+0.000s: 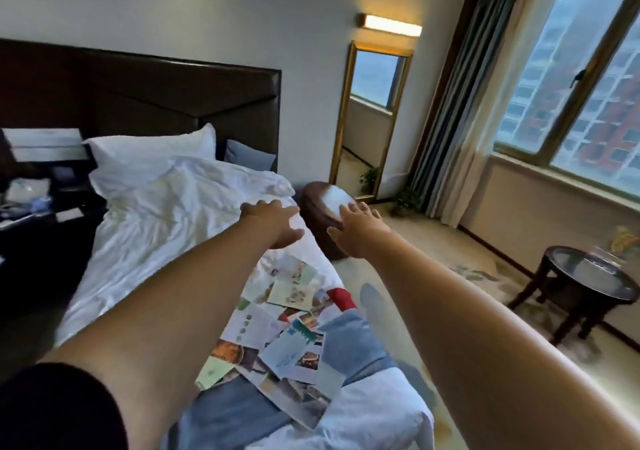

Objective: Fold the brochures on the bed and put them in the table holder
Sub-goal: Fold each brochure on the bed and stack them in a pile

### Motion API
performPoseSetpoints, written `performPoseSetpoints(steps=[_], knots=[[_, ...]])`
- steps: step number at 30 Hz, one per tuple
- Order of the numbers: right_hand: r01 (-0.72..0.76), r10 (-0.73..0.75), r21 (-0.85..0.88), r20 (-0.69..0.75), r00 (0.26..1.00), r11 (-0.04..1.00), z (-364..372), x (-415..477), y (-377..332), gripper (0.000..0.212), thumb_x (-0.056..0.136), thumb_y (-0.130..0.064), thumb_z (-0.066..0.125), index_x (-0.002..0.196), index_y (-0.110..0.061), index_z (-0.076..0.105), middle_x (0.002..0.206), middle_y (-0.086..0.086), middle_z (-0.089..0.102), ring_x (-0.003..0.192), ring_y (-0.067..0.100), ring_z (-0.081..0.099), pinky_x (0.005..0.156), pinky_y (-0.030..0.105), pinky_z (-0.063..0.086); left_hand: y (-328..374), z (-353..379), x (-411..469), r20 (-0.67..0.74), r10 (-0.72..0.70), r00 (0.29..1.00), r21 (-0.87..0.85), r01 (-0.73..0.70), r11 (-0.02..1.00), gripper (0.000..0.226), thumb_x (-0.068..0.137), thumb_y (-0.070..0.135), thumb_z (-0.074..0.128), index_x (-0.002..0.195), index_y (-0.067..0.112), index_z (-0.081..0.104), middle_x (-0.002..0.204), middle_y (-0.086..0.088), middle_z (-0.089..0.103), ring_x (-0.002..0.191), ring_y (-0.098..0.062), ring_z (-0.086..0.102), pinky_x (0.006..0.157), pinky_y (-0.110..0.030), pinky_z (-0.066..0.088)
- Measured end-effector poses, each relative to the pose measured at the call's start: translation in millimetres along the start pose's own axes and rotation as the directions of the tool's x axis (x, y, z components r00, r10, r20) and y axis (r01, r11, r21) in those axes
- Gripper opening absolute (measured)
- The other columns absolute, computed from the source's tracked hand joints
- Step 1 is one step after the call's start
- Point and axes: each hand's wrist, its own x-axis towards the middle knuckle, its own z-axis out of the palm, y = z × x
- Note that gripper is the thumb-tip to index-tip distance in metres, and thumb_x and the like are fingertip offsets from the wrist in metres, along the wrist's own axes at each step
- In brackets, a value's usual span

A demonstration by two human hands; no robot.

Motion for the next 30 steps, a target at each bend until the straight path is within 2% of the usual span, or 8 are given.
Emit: performPoseSetpoints(steps=[5,14,20,30], knots=[[0.247,-0.242,-0.072,0.069,0.968,0.966,33.3,86.4,-31.3,0.074,0.106,-0.054,0.037,0.164,-0.016,0.012,0.172,0.008,0.008,0.158,0.032,0.003,0.126,0.050,0.003,-47.0,35.6,41.9,0.092,-0.193,0.977,-0.009,0.194,0.981,0.075,0.095,0.076,0.033,0.161,0.044,0.016,0.167,-0.002,0.026,0.148,-0.034,0.033,0.117,-0.056,0.027],[0.533,-0.527,-0.029,0.113,0.842,0.845,75.3,217.9,-64.9,0.075,0.106,-0.052,0.037,0.163,-0.012,0.012,0.171,0.010,0.011,0.158,0.032,0.005,0.127,0.047,0.005,-86.4,66.8,97.4,0.165,-0.447,0.879,0.002,0.453,0.892,0.076,0.096,0.076,0.031,0.162,0.041,0.013,0.167,-0.003,0.024,0.146,-0.033,0.034,0.113,-0.051,0.033],[0.599,-0.577,-0.038,0.226,0.785,0.800,102.3,246.4,-74.4,0.076,0.107,-0.051,0.037,0.164,-0.009,0.008,0.171,0.012,0.005,0.158,0.029,0.000,0.127,0.047,0.001,-92.7,105.4,110.2,0.259,-0.456,0.852,0.028,0.465,0.885,0.078,0.096,0.078,0.028,0.163,0.040,0.011,0.167,-0.003,0.023,0.146,-0.034,0.035,0.111,-0.049,0.035],[0.593,-0.561,-0.055,0.266,0.784,0.803,147.4,272.8,-94.2,0.074,0.107,-0.049,0.037,0.162,-0.006,0.013,0.170,0.012,0.011,0.158,0.031,0.000,0.128,0.048,0.001,-121.1,133.6,130.0,0.313,-0.440,0.842,0.000,0.463,0.886,0.080,0.095,0.079,0.028,0.163,0.041,0.009,0.170,-0.002,0.016,0.150,-0.036,0.030,0.115,-0.052,0.030]])
